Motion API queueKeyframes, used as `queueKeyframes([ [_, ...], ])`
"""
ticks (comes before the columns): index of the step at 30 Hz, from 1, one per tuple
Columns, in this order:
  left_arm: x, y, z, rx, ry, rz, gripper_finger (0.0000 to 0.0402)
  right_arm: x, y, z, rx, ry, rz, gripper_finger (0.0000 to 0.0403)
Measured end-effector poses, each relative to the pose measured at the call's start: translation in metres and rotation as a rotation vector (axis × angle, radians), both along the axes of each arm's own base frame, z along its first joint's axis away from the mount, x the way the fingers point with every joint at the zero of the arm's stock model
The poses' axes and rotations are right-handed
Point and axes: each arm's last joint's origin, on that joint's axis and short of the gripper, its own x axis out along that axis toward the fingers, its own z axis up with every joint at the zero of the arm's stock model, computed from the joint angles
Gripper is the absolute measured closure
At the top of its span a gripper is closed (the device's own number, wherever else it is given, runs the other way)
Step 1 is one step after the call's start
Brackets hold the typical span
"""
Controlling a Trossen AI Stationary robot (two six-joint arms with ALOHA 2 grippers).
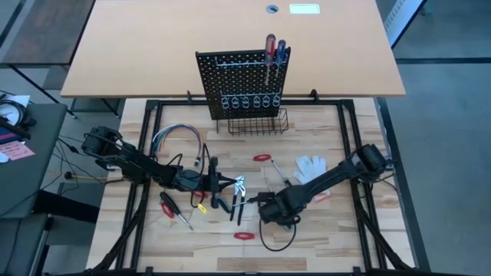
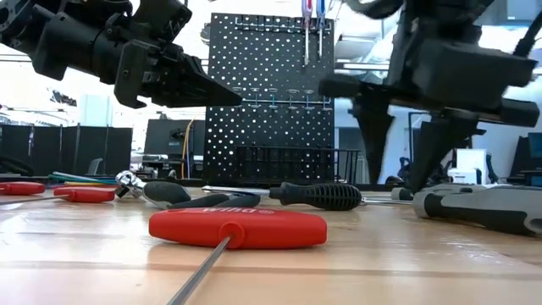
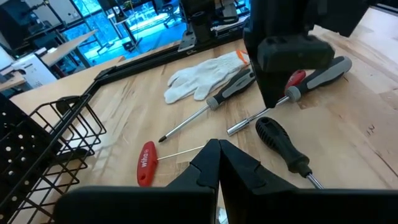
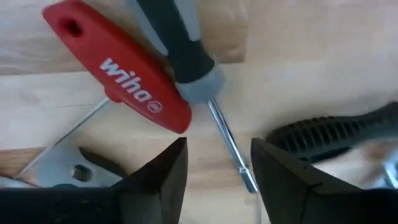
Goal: Hang tools onto peg board
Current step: Hang the gray bit driver handle onto the black pegboard
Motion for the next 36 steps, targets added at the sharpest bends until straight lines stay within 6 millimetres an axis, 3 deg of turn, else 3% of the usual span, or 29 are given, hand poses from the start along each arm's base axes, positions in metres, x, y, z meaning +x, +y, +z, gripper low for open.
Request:
queueKeyframes([
  [9, 0.000, 0.000, 0.000, 0.000, 0.000, 0.000, 0.0398, 0.008, -0.009, -0.001, 0.119, 0.027, 0.031, 0.0255],
  [17, 0.000, 0.000, 0.000, -0.005, 0.000, 0.000, 0.0398, 0.017, -0.013, -0.029, 0.118, 0.083, 0.053, 0.0284],
  [22, 0.000, 0.000, 0.000, -0.008, 0.001, -0.011, 0.0398, 0.018, -0.015, -0.033, 0.120, 0.087, 0.010, 0.0341],
  [26, 0.000, 0.000, 0.000, -0.006, 0.001, -0.013, 0.0398, 0.023, -0.013, -0.028, 0.155, 0.039, -0.143, 0.0391],
  [32, 0.000, -0.001, 0.000, -0.007, 0.001, -0.015, 0.0398, 0.031, -0.008, -0.011, 0.244, -0.089, -0.297, 0.0397],
  [36, 0.000, 0.000, 0.000, -0.011, 0.000, -0.015, 0.0398, 0.029, -0.005, 0.019, 0.339, -0.227, -0.422, 0.0399],
])
